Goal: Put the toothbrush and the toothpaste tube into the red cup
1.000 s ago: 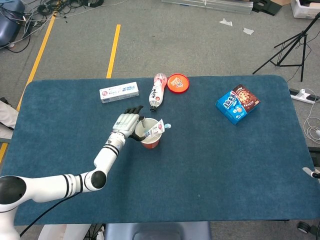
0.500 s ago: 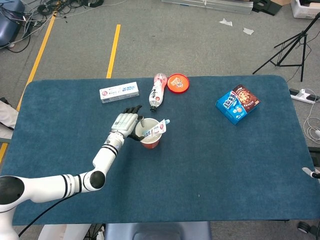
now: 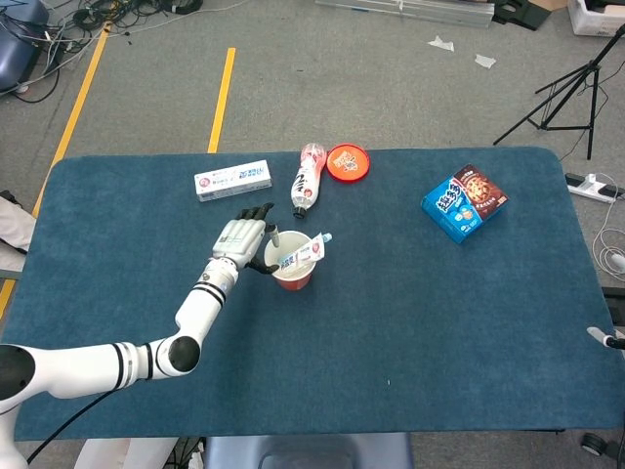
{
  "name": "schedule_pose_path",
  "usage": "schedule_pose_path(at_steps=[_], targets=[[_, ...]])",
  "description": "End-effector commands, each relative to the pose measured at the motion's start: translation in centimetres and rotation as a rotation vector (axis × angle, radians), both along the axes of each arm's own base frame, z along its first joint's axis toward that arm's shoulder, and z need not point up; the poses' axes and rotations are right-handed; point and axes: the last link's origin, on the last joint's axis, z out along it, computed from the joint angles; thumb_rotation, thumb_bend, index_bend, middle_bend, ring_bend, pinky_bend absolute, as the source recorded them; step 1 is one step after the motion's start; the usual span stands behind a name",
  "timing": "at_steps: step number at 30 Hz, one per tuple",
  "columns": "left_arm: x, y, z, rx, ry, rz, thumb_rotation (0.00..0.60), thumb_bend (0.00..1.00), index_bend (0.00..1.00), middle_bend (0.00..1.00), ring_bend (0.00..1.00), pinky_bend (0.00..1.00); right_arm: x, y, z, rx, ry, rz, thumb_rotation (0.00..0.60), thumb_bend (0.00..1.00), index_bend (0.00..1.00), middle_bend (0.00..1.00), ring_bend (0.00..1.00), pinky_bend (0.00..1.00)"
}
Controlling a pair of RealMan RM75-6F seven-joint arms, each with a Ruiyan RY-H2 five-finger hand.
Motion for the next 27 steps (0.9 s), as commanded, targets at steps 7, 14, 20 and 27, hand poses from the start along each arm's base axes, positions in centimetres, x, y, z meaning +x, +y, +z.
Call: schedule_pose_path(at_steps=[7,14,20,27], targets=[[-0.1,-1.4,2.8,0.029,-0.035,-0.010,0.600,0.18,0.45,0.00,0.00,0.00,1.3,0.3,0.1,-0.008,0.022,0.029,0.600,0.00,0.00,0.00,0.00,0.30],[-0.6,-4.6,6.8,0.060,-0.035,-0.037,0.600,0.18,0.45,0.00,0.00,0.00,2.9,0.4,-0.3,-0.010,0.044,0.060,0.600,0.00,0.00,0.00,0.00,0.30],[-3.0,-7.7,10.9,0.121,0.037,-0.029,0.600,0.18,0.43,0.00,0.00,0.00,4.2,0.3,-0.8,0.002,0.071,0.082,0.600,0.00,0.00,0.00,0.00,0.30],[-7.1,-11.3,14.7,0.246,0.189,-0.072,0.600,0.18,0.38,0.00,0.00,0.00,5.4,0.3,-1.5,0.010,0.098,0.090,0.600,0.00,0.00,0.00,0.00,0.30]])
